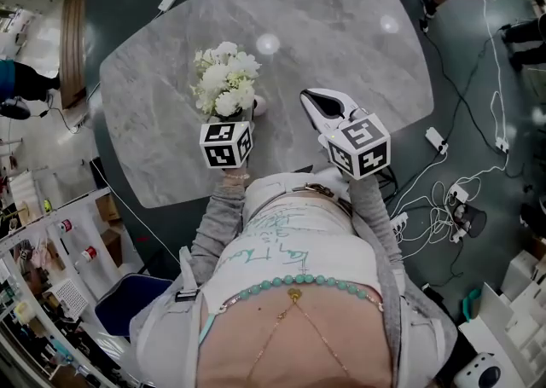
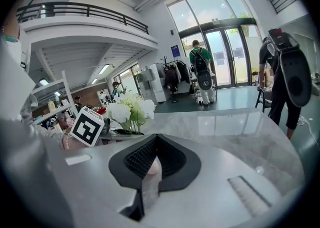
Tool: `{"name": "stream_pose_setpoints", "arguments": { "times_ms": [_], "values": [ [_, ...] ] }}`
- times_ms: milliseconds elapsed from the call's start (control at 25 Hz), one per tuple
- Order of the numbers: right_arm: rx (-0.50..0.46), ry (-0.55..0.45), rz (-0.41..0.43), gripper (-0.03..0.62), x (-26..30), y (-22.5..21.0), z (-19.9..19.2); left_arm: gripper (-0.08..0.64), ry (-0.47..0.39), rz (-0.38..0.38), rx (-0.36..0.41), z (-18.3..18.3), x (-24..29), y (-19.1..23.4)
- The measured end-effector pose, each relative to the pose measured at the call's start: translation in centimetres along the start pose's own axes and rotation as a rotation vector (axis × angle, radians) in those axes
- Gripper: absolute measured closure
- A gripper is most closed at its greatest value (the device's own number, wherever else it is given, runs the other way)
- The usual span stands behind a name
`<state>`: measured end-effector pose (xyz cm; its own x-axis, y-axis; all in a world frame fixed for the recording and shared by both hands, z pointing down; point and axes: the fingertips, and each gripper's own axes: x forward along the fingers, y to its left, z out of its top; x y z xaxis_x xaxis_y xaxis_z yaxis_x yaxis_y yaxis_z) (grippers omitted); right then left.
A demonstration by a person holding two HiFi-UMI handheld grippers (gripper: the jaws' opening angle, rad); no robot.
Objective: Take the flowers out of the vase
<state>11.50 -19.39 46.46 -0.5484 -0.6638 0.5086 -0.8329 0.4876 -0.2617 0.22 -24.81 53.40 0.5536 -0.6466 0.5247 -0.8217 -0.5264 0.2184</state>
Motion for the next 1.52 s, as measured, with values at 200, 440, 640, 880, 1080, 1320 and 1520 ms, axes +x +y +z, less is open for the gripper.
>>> {"name": "stream_pose_setpoints", "arguments": {
  "times_ms": [200,440,640,880,1080,1320,1520],
  "values": [
    [-0.009,0.007,0.009,0.565,0.0,0.2,0.1,0.538,-0.008,-0.003,0.018,0.2,-0.3,-0.4],
    [-0.016,0.005,0.027,0.565,0.3,0.9,0.3,0.548,-0.034,-0.009,0.035,0.5,-0.8,-0.7],
    [-0.031,0.008,0.043,0.565,0.6,1.2,0.4,0.551,-0.049,-0.006,0.054,0.8,-1.2,-0.9],
    [-0.046,0.024,0.075,0.565,0.9,2.1,0.3,0.551,-0.066,-0.006,0.066,1.4,-1.9,-1.2],
    [-0.058,0.031,0.096,0.565,1.0,2.5,0.2,0.552,-0.079,-0.014,0.072,1.9,-2.5,-1.5],
    [-0.071,0.038,0.118,0.565,1.3,2.9,0.2,0.552,-0.090,-0.027,0.075,2.9,-3.2,-2.0],
    [-0.084,0.045,0.138,0.565,1.9,3.2,0.2,0.552,-0.097,-0.025,0.086,3.3,-3.7,-2.1]
  ]
}}
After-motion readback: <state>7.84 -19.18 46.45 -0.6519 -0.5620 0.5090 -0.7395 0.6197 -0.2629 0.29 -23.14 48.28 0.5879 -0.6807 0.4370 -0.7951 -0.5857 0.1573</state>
